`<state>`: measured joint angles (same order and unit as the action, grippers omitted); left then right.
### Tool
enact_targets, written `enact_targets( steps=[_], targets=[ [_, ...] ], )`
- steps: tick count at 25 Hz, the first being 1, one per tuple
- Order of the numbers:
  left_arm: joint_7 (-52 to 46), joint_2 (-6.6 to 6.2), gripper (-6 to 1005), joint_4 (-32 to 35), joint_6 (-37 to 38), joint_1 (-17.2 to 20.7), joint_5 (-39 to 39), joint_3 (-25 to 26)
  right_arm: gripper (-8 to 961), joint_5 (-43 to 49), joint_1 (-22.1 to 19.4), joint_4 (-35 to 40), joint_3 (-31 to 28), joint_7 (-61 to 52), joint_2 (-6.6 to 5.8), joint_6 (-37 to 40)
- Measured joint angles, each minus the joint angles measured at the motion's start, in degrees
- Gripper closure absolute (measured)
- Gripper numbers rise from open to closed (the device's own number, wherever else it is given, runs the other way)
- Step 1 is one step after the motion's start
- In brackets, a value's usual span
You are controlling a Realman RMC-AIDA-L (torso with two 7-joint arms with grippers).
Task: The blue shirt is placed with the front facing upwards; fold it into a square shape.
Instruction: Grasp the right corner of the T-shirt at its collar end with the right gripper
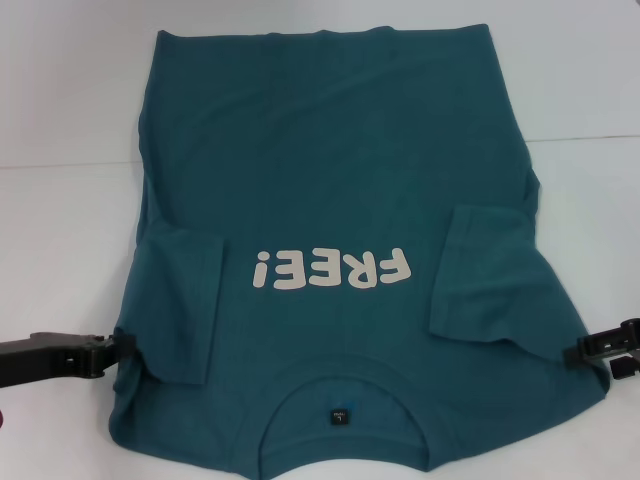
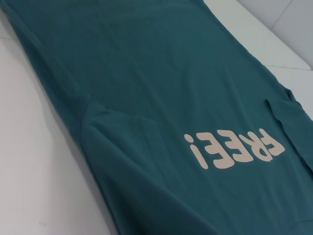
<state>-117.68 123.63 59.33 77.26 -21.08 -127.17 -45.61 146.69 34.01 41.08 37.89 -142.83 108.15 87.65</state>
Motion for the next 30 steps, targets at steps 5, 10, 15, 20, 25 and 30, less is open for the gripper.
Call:
enact_targets(
  steps=[5,10,15,20,25,30],
  targets=[
    [0.00,0.03,997,0.00,0.00,-0.11,0.00,-0.06,120,0.00,0.00,-0.27,0.29,-0.10,0.24,-0.18],
    [0.00,0.03,997,-0.05,0.00,-0.12,0.00,-0.09,123,-0.13,0.27,-1.38,0.64,-0.06,0.80,-0.46],
    [0.01,0.03,997,-0.09,0.00,-0.28,0.00,-0.09,126,-1.20,0.42,-1.68,0.06,0.07,1.01,-0.77],
    [0.12,0.03,997,-0.10,0.00,-0.39,0.00,-0.09,129,-2.17,0.36,-1.90,-0.09,0.08,1.01,-1.73],
    [0.14,0.03,998,-0.09,0.00,-0.44,0.00,-0.09,211,-1.97,0.47,-3.60,-0.06,0.08,0.64,-2.82],
    [0.17,0.03,998,-0.18,0.00,-0.63,-0.03,-0.09,589,-1.79,0.54,-4.11,0.24,-0.06,0.26,-3.34]
  ],
)
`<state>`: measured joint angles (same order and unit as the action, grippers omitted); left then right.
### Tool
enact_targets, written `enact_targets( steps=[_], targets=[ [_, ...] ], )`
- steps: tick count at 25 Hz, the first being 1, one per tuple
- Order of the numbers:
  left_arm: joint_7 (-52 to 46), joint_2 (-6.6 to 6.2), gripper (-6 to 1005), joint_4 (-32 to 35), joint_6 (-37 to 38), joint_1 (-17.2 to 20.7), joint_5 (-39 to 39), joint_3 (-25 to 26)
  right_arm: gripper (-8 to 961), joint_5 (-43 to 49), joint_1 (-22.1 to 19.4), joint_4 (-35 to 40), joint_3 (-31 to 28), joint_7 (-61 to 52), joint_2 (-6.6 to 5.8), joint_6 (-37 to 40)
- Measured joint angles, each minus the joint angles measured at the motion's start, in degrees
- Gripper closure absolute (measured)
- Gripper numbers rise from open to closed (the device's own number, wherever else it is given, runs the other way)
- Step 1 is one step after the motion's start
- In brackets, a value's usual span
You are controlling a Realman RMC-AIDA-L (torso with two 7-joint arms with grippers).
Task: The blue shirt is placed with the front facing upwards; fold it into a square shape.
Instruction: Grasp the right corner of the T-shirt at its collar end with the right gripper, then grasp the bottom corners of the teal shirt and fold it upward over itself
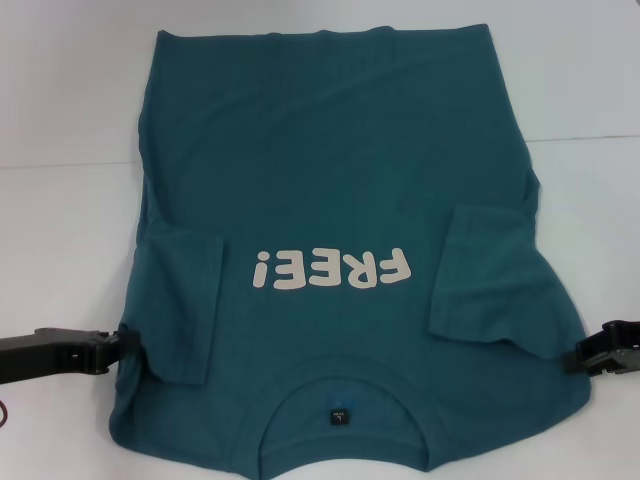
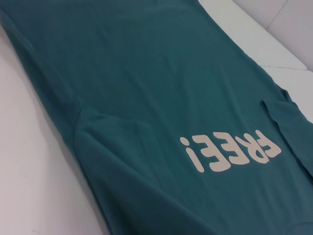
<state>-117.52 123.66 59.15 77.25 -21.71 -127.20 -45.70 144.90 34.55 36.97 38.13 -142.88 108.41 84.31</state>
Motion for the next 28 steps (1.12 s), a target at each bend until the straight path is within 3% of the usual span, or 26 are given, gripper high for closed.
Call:
enact_targets(
  steps=[7,17,28],
  targets=[
    [0.01,0.00,998,0.00,0.31,-0.01,0.00,0.00,741,0.03,-0.01,0.44,-0.08,0.47,-0.60,0.18],
    [0.00,-0.16,998,0.20,3.12,0.16,0.05,0.57,918,-0.68,0.23,0.90,-0.68,3.33,-0.51,3.08],
    [-0.02,0.10,998,0.62,10.44,2.17,0.22,4.29,918,-1.65,-2.57,3.82,-6.19,7.54,-1.78,10.34]
  ],
)
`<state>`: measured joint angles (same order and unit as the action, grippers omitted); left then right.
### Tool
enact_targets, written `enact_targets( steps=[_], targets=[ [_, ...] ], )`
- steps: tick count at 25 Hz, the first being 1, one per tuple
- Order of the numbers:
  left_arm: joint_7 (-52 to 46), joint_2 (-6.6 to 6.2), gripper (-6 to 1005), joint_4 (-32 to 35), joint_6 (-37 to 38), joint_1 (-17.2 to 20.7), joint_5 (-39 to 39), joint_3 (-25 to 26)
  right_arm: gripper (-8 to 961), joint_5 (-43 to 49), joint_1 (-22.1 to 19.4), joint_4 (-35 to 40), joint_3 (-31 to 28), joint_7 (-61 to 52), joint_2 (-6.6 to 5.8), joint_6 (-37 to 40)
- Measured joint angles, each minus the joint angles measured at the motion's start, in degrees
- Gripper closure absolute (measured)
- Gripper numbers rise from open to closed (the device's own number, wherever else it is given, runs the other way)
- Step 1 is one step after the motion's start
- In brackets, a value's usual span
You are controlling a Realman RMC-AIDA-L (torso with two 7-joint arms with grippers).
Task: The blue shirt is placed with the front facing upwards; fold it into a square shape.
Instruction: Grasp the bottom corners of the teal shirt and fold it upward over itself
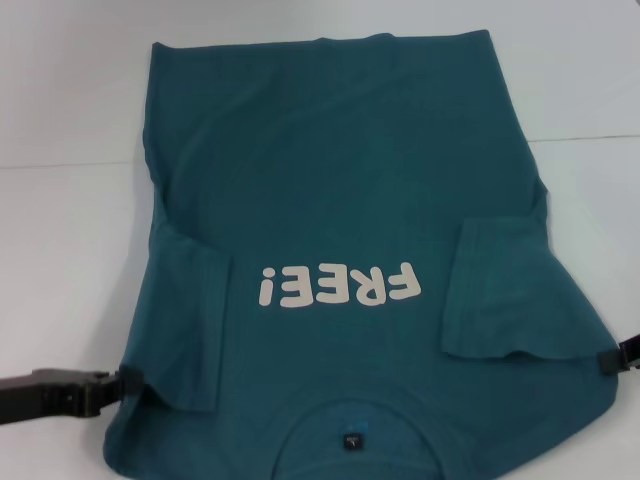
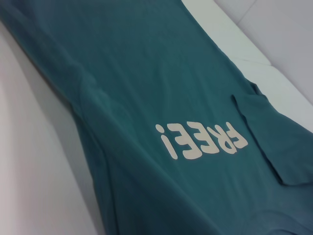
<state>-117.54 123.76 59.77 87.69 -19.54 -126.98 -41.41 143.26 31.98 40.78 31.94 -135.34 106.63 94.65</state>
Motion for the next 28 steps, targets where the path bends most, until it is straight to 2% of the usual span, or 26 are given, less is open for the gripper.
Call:
enact_targets(
  steps=[9,21,28],
  targets=[
    [-0.33,0.16,998,-0.15,8.49,3.10,1.47,1.02,918,-0.02,-3.59,0.18,-0.92,3.82,-0.17,5.33],
    [-0.63,0.34,997,0.45,18.42,9.08,3.73,3.86,918,0.02,-10.13,2.06,-2.99,5.37,-0.11,10.79],
    [-0.39,0.45,997,0.68,20.09,10.96,3.87,4.51,918,0.21,-12.37,3.52,-3.09,5.90,0.27,13.33]
  ],
)
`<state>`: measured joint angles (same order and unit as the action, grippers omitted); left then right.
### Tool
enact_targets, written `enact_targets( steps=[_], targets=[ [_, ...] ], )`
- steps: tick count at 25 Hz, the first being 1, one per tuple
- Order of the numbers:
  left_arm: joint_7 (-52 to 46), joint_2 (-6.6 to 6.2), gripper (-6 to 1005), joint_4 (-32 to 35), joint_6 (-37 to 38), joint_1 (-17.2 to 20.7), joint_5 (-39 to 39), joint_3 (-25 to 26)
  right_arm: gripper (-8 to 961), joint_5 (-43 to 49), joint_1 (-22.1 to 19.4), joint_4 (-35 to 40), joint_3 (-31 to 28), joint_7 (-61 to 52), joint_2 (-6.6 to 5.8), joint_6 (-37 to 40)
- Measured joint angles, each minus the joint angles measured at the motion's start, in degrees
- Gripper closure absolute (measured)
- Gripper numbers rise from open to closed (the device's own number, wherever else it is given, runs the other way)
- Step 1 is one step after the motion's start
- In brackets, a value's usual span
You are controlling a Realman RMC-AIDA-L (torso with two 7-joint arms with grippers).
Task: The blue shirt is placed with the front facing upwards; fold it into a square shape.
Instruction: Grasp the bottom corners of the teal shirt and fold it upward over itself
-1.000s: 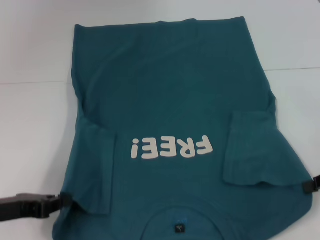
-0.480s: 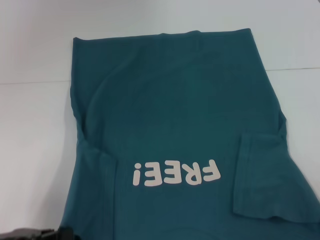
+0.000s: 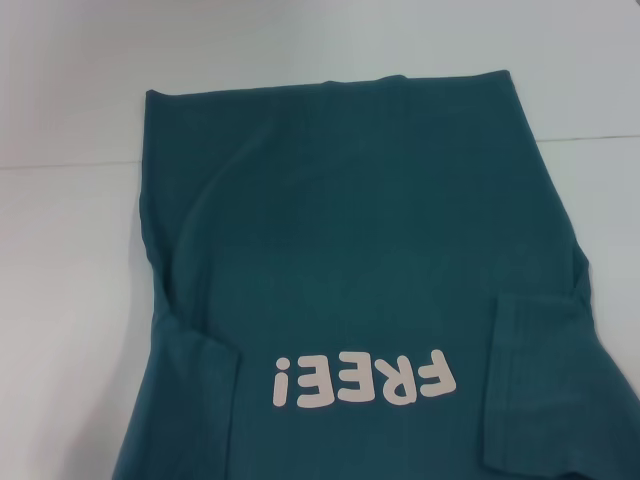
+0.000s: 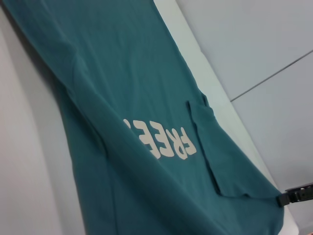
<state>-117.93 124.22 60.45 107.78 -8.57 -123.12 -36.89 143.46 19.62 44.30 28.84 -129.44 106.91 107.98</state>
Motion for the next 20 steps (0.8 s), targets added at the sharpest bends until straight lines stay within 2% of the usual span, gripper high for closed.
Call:
enact_targets(
  steps=[3,7,14,20],
  targets=[
    [0.12,-0.14,997,-0.86,0.23,-0.68,0.38,0.32,918,-0.36,0.31,-0.75,-1.09,0.24,0.16,0.13],
    [-0.12,-0.86,997,-3.14,0.14,-3.80,0.62,1.94,918,-1.69,2.95,-3.08,-3.82,0.63,0.17,-0.89],
    [-0.33,-3.63,997,-9.49,-0.40,-9.93,0.63,6.57,918,-2.72,8.00,-6.35,-7.53,0.14,-0.42,-6.81],
    [-1.31,-6.56,997,-14.01,-5.40,-13.14,0.35,8.31,918,-4.14,11.61,-8.48,-8.15,-0.16,-0.94,-10.02]
  ],
)
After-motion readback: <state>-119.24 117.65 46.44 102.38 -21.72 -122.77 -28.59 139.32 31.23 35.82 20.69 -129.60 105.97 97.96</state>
